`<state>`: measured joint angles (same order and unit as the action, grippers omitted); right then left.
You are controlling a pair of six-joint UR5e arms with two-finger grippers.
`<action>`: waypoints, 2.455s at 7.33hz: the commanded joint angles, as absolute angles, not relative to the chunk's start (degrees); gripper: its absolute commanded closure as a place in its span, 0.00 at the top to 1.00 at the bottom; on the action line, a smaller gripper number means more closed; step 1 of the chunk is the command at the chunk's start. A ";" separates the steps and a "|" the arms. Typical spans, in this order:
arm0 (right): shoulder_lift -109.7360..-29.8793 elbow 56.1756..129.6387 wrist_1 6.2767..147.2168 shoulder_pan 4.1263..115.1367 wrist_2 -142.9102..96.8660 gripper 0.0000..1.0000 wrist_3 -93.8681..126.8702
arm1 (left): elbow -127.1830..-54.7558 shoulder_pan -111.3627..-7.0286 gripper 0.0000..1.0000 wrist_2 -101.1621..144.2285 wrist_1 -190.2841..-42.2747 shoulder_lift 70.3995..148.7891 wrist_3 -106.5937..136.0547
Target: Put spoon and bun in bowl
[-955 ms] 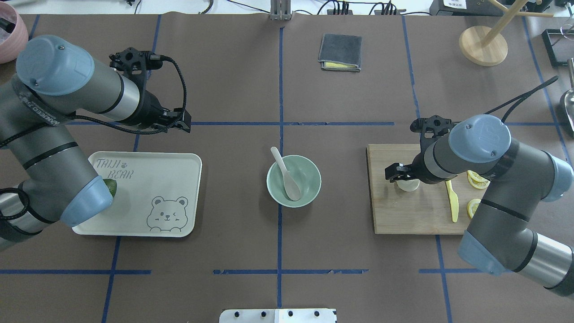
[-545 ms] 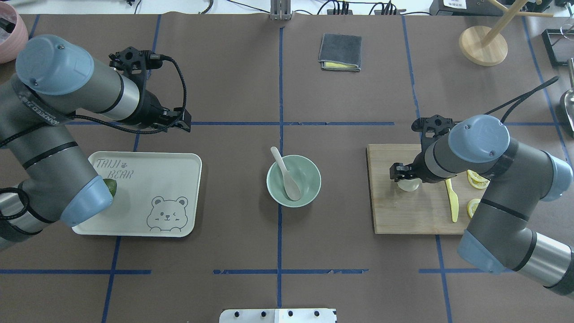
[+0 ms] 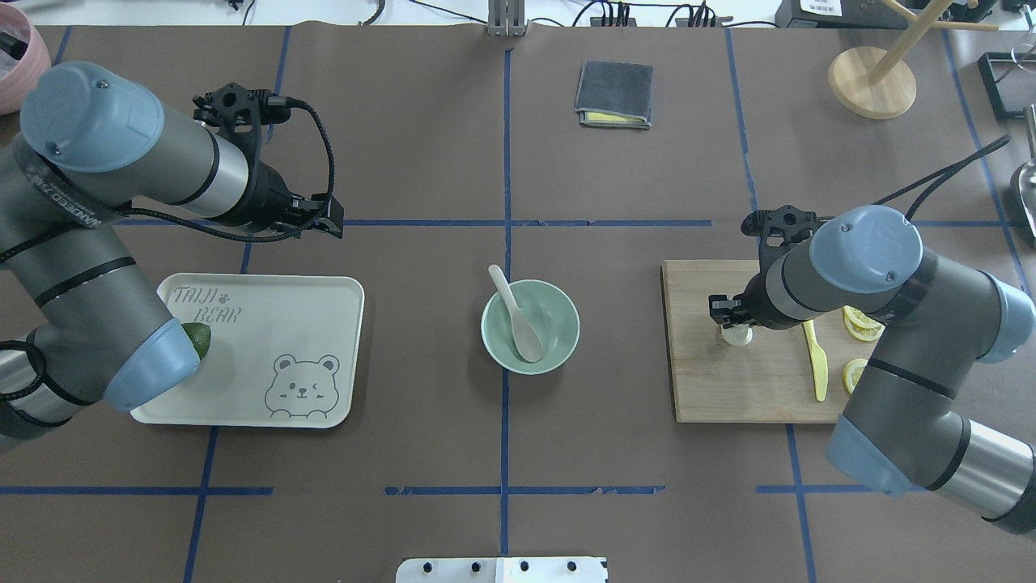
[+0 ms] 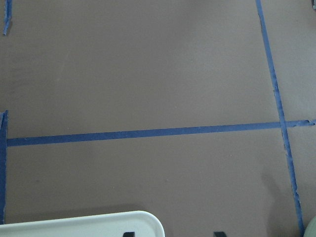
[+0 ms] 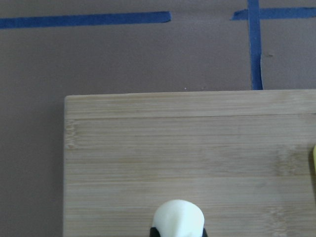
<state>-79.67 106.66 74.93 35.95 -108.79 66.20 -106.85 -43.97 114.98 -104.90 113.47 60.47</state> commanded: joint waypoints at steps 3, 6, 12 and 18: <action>-66.94 108.46 78.37 34.56 -108.72 0.37 79.47 | -111.43 -45.35 0.62 115.40 -104.68 110.31 60.38; -52.15 101.99 81.65 25.60 -99.18 0.41 93.75 | -111.62 -45.62 0.62 115.40 -104.59 109.95 60.38; -55.11 100.55 81.39 25.14 -98.53 1.00 93.16 | -111.62 -45.79 0.62 115.40 -104.68 109.60 60.38; -77.20 113.37 80.95 46.70 -117.82 1.00 68.57 | -112.15 -62.96 0.64 122.83 -105.12 96.88 28.48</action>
<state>-69.91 111.28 81.34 39.76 -112.40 79.81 -112.17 -56.81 118.71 -105.11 100.11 38.50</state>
